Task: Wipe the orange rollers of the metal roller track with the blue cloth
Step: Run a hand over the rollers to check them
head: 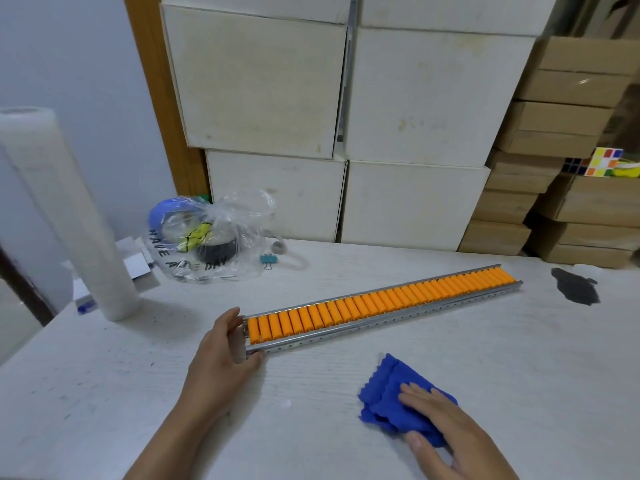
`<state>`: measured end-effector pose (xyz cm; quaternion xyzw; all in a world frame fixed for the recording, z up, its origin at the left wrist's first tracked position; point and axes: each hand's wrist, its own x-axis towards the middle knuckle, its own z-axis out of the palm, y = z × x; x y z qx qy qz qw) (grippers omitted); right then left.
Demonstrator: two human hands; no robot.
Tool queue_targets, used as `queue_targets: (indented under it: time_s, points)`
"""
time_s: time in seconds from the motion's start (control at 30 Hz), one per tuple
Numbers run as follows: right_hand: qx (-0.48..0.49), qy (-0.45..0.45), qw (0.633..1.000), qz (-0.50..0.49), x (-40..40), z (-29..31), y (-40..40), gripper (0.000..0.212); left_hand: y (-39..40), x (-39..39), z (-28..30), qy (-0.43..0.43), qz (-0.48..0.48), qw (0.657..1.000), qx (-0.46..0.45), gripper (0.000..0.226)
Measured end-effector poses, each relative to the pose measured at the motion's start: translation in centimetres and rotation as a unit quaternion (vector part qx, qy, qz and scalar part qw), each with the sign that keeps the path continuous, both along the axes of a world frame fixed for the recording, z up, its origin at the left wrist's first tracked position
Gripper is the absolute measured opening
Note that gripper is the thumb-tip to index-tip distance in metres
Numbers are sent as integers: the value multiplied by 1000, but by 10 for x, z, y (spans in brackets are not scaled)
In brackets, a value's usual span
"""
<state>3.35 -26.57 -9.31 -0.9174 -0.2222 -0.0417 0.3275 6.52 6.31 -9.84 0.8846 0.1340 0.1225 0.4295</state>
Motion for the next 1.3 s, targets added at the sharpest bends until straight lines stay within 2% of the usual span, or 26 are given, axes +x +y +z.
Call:
queue_targets:
  time_s: [0.1, 0.27, 0.47, 0.57, 0.7, 0.8, 0.93, 1.07, 1.13, 1.3]
  points:
    - [37, -27, 999, -18, -2, 8, 2, 43, 0, 0, 1, -4, -3, 1000, 5, 79]
    - [47, -33, 998, -10, 5, 20, 19, 31, 1, -1, 0, -10, -8, 1000, -2, 79]
    - [-5, 10, 999, 53, 24, 36, 53, 23, 1, 0, -1, -13, -9, 1000, -7, 79]
    - [1, 16, 999, 40, 27, 37, 47, 37, 1, 0, -1, -14, -9, 1000, -7, 79]
    - [1, 12, 1000, 24, 20, 34, 35, 30, 1, 2, -1, -10, -11, 1000, 8, 80]
    - [-14, 12, 1000, 3, 10, 29, 23, 32, 0, 1, -2, -6, -9, 1000, 10, 80]
    - [43, 20, 999, -27, 5, 31, 28, 37, -1, 1, -1, -3, -11, 1000, 1, 81]
    - [9, 50, 999, 20, 17, 38, 60, 41, -1, 1, -1, -1, -14, 1000, -12, 83]
    - [-23, 58, 996, 65, 26, 40, 80, 36, -1, -1, 0, 1, -15, 1000, -16, 83]
    - [-115, 47, 975, 183, 46, 45, 139, 56, 0, 0, 0, 0, -7, 999, -32, 84]
